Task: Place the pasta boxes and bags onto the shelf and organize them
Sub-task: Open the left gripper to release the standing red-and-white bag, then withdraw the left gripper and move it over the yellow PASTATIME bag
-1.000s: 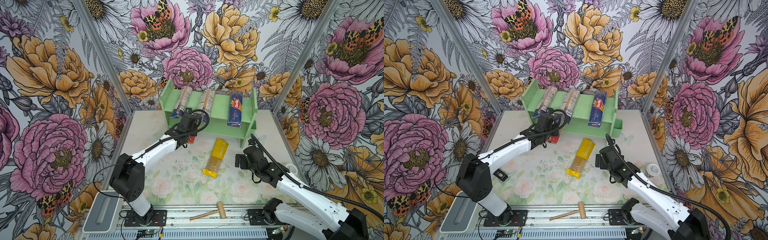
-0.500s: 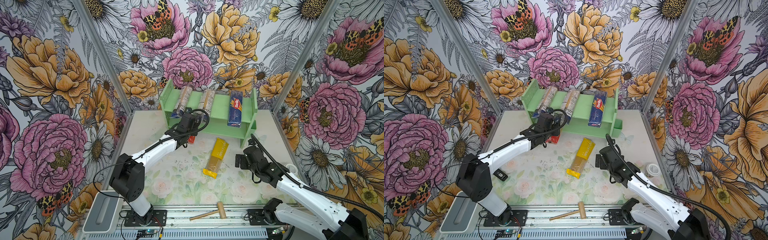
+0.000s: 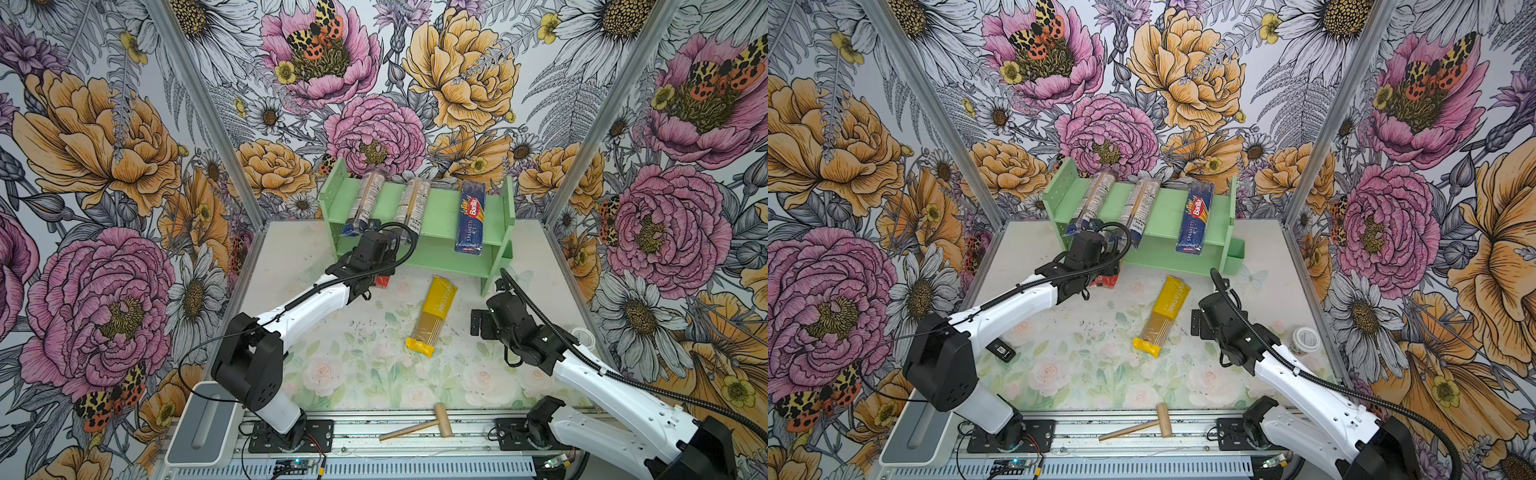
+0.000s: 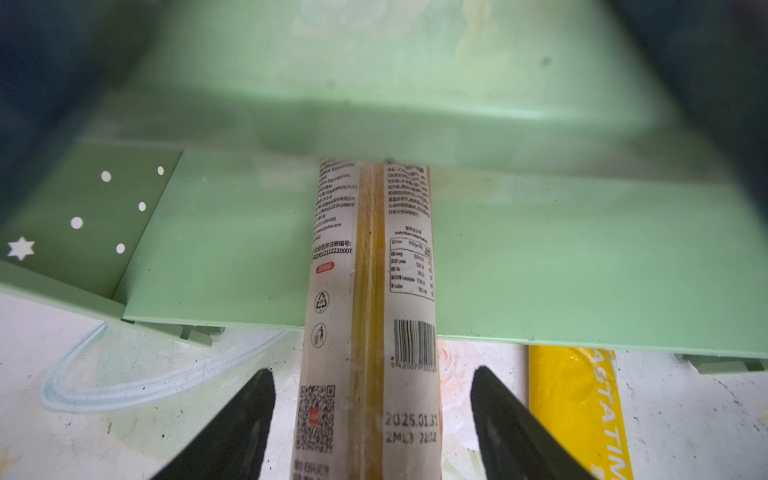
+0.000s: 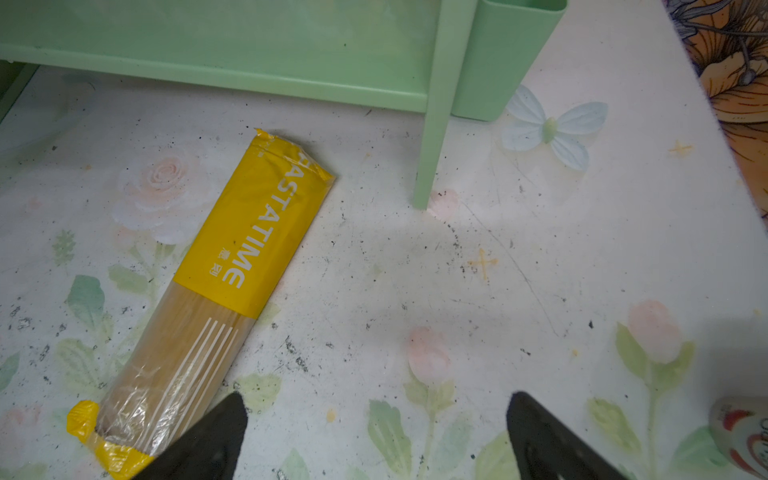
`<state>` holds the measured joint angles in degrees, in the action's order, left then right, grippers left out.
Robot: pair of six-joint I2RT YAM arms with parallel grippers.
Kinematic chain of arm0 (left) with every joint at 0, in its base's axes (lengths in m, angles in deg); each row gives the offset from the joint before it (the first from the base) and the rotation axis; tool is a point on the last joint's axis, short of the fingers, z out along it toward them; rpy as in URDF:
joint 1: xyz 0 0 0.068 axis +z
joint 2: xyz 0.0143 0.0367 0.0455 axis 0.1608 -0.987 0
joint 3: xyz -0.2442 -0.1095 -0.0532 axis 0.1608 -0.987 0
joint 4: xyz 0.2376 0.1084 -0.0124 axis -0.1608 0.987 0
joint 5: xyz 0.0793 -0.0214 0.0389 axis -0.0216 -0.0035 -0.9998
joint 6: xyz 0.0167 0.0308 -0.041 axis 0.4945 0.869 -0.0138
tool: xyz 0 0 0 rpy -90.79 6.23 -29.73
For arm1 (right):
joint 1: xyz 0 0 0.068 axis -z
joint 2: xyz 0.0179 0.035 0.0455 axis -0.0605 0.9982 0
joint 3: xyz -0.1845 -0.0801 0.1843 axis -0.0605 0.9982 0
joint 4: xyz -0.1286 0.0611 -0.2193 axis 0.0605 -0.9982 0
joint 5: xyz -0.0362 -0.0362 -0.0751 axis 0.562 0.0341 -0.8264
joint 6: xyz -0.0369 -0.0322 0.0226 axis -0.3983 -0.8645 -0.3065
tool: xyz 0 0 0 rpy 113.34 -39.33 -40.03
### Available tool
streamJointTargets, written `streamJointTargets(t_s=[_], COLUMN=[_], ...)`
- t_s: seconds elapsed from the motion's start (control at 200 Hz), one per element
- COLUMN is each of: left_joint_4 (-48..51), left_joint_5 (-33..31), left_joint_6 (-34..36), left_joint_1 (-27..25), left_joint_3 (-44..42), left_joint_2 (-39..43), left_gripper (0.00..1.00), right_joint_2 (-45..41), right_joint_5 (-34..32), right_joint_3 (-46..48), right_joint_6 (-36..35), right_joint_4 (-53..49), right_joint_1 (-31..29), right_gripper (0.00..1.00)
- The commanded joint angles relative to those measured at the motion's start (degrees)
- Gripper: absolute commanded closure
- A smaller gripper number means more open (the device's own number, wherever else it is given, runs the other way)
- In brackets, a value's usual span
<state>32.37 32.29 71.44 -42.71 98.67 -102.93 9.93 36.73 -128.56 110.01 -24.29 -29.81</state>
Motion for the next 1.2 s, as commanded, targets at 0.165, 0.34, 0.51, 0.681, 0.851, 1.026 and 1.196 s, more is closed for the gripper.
streamJointTargets(t_s=[0.165,0.34,0.51,0.681,0.851,1.026,1.196], left_joint_4=[-0.3,0.6,1.5,1.8,1.9,2.4,3.0], left_joint_5=[-0.7,-0.6,-1.3,-1.5,-2.3,-3.3,-4.1], left_joint_6=[-0.1,-0.4,-1.1,-2.4,-2.8,-4.1,-4.5], left_joint_1=[0.2,-0.2,-1.2,-2.3,-3.9,-5.3,-7.5], left_joint_3=[-3.2,-5.4,-7.9,-10.8,-13.5,-16.1,-18.7], left_joint_2=[4.2,6.7,9.5,12.4,14.9,17.5,20.0], left_gripper=[0.2,0.17,0.11,0.01,0.01,0.01,0.01], right_joint_2=[0.4,0.2,-0.2,-0.3,-0.6,-0.8,-0.8], right_joint_5=[0.5,0.8,0.9,1.3,1.4,1.7,2.0], right_joint_3=[-2.0,-2.1,-2.1,-2.1,-2.1,-2.1,-2.0], right_joint_6=[-0.6,-0.7,-0.5,-0.4,-0.4,-0.2,-0.1], right_joint_4=[-0.3,-0.4,-0.4,-0.5,-0.6,-0.8,-0.9], right_joint_1=[0.3,0.3,0.3,0.2,0.2,0.3,0.3], right_gripper=[0.01,0.01,0.01,0.01,0.01,0.0,0.0])
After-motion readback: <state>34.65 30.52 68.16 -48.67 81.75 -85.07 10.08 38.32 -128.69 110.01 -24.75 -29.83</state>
